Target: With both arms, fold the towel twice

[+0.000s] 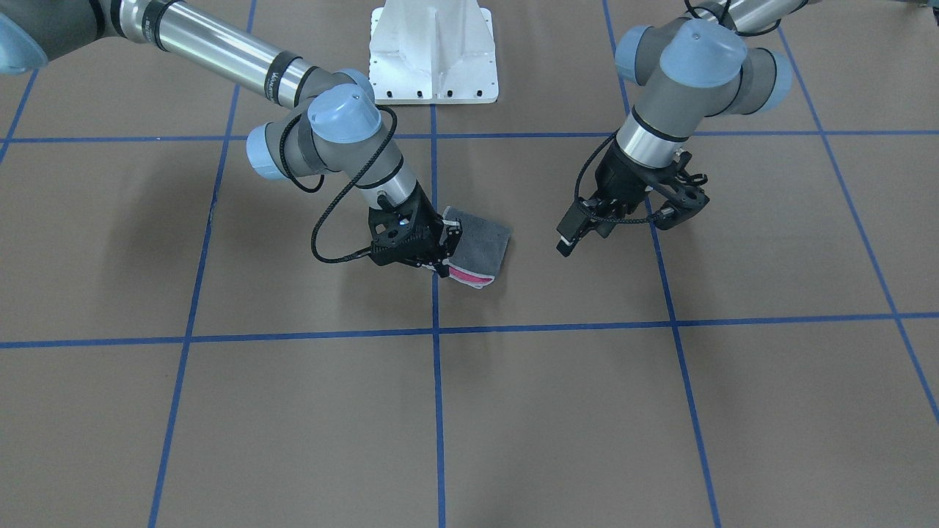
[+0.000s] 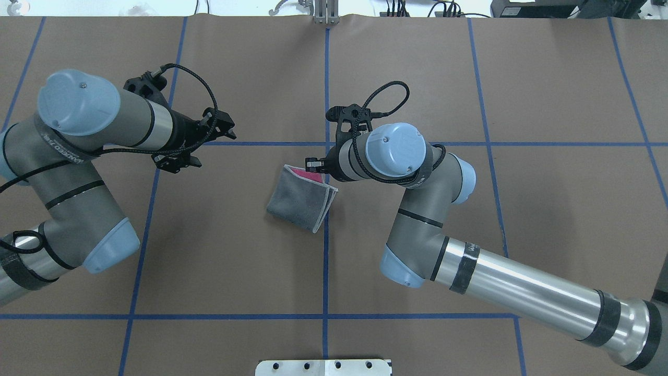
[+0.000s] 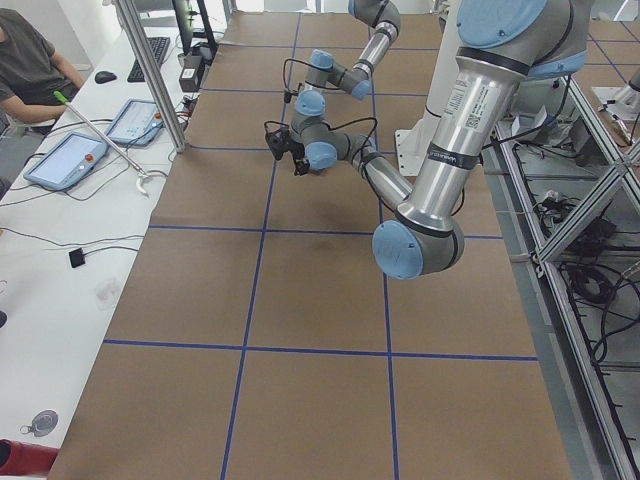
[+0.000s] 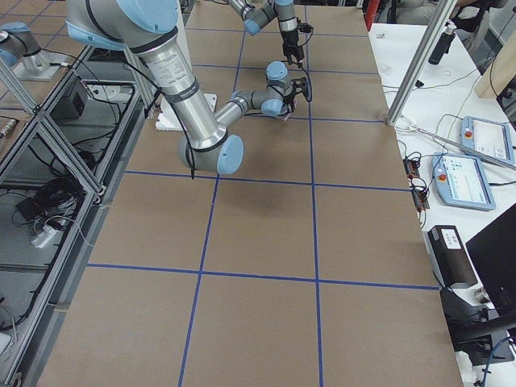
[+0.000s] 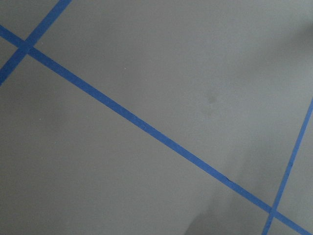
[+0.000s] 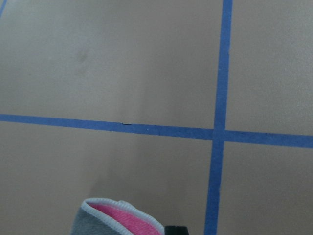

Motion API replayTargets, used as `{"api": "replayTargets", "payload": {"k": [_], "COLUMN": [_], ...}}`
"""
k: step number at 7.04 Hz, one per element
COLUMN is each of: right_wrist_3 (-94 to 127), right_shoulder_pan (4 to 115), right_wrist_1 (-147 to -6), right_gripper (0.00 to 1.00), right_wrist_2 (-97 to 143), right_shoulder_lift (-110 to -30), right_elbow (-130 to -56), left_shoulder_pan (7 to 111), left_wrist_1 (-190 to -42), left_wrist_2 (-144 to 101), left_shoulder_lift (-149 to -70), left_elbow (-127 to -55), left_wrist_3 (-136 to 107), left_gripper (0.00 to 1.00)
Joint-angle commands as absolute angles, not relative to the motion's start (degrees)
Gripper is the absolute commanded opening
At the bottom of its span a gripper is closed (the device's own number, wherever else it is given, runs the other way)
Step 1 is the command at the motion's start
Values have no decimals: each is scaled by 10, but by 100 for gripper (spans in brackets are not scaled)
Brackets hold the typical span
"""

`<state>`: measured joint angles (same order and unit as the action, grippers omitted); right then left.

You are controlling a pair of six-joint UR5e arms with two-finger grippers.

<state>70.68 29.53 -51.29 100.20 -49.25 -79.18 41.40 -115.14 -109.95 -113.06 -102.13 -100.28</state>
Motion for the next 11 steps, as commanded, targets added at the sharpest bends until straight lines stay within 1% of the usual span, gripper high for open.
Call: {"api": "replayTargets", "payload": {"k": [1,3,8,9,11], "right_wrist_3": [708,708,717,718,711], "right_shoulder_pan": [295,286,282,284,314], "right_wrist_1": [-524,-524,-523,-522,-519], "right_gripper": [0,0,0,99,100], "right_wrist_2": [1003,1002,998,998,1045], "right_shoulder_lift": [-508,-524,-516,-513,-517], "right_elbow": [-820,-828,-816,-816,-824], "left_shoulder_pan": [414,414,411,408,405], "left_wrist_1": [-1151,-1151,-1151,-1151,-1152], "left_wrist_2": [-1100,-1100,-1100,-1100,-1099], "left_shoulder_lift": [-1132,-1133,-1134,-1134,-1151], "left_elbow": [-1021,-1022,-1023,-1022,-1016], "left_wrist_3": [-1004,-1006,-1012,-1017,-1050], "left_gripper": [100,100,100,100,100]}}
